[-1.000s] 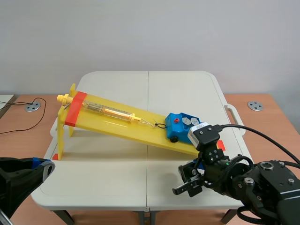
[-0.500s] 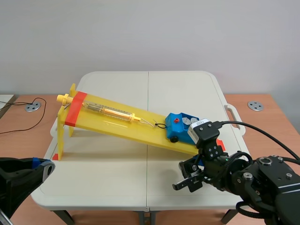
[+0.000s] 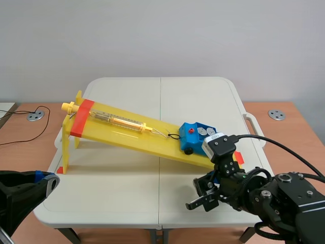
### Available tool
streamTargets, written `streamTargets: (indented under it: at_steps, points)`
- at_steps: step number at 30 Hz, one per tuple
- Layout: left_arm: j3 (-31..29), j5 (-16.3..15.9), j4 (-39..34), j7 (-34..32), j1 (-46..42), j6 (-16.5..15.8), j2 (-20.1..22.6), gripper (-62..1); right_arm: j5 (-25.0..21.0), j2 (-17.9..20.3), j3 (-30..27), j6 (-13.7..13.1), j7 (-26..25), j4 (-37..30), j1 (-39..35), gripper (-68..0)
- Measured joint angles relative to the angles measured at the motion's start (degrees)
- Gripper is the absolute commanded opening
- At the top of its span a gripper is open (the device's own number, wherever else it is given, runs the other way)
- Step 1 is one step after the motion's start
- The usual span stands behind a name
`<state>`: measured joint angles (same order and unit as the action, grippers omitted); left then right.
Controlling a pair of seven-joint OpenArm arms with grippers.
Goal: Place the four metal weights on the blue cart on the ramp.
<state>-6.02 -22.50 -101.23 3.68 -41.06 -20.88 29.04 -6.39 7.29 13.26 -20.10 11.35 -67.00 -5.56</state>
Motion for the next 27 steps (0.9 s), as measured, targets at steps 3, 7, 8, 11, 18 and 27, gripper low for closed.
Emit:
streamTargets:
  at_steps: [3, 7, 8, 11, 18, 27]
  points:
    - [0.00, 0.00, 0.00, 0.00, 0.00, 0.00, 0.00, -57.7, 0.00, 0.00, 0.00, 0.00, 0.00, 0.00, 0.00, -46.3]
    - [0.00, 0.00, 0.00, 0.00, 0.00, 0.00, 0.00, -57.7, 0.00, 0.00, 0.00, 0.00, 0.00, 0.00, 0.00, -50.2]
    - [0.00, 0.00, 0.00, 0.00, 0.00, 0.00, 0.00, -57.7, 0.00, 0.00, 0.00, 0.00, 0.00, 0.00, 0.00, -51.6]
    - [0.00, 0.00, 0.00, 0.00, 0.00, 0.00, 0.00, -57.7, -0.02, 0.00, 0.00, -0.02, -0.26, 0.00, 0.00, -55.7]
    - [0.00, 0.00, 0.00, 0.00, 0.00, 0.00, 0.00, -57.7, 0.00, 0.00, 0.00, 0.28, -0.61, 0.00, 0.15, -64.1]
    - [0.00, 0.00, 0.00, 0.00, 0.00, 0.00, 0.00, -57.7, 0.00, 0.00, 0.00, 0.44, -0.61, 0.00, 0.15, -66.9]
